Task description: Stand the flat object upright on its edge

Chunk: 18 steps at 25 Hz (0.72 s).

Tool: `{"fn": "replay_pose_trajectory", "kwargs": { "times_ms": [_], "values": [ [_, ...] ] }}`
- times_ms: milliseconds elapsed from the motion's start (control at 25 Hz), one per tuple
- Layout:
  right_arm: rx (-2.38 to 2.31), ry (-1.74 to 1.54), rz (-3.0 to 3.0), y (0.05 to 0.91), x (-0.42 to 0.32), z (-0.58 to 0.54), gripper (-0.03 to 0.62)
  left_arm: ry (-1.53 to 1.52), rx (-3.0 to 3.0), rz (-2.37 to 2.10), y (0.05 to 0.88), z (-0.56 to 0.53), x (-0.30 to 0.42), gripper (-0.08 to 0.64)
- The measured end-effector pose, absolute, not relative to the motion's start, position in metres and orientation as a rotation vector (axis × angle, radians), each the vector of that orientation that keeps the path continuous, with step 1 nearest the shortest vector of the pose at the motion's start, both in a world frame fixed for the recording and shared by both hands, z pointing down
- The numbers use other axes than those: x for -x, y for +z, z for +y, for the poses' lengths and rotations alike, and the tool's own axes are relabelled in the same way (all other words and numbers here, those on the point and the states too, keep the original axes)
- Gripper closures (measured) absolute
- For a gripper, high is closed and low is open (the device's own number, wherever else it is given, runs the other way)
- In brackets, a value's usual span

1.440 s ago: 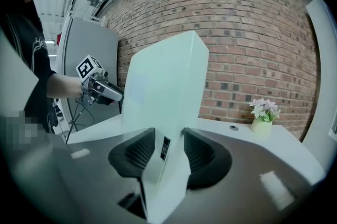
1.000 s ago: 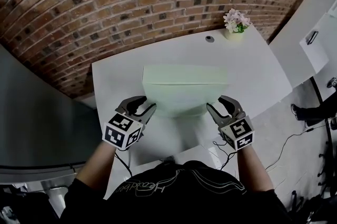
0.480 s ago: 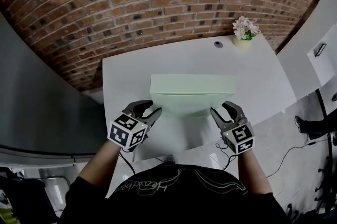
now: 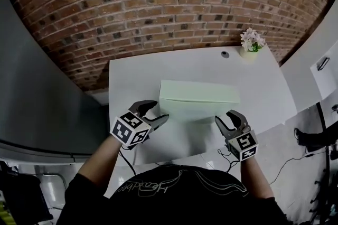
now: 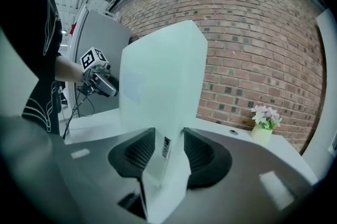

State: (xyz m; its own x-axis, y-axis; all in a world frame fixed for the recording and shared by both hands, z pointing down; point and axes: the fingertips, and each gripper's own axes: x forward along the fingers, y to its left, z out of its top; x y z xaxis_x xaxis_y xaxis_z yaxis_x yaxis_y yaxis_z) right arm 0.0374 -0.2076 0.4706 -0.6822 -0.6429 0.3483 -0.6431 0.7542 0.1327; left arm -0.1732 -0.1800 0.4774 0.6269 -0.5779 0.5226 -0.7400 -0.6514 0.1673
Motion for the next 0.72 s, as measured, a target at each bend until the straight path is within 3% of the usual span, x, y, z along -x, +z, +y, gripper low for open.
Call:
{"fn": "replay_pose_trajectory", "kwargs": {
  "times_ms": [160,720],
  "values": [
    [-1.002,0.001,-2.584,0.47,-0.037,-0.207,0.417,0.663,-2.593,-0.954,0.476,-0.188,0.176,0.255],
    [-1.037,0.059,-2.609,0.469,-0.035,-0.209,0.417,0.68,-2.794,-0.621,0.479,-0.205,0.162,0.255]
  ]
}}
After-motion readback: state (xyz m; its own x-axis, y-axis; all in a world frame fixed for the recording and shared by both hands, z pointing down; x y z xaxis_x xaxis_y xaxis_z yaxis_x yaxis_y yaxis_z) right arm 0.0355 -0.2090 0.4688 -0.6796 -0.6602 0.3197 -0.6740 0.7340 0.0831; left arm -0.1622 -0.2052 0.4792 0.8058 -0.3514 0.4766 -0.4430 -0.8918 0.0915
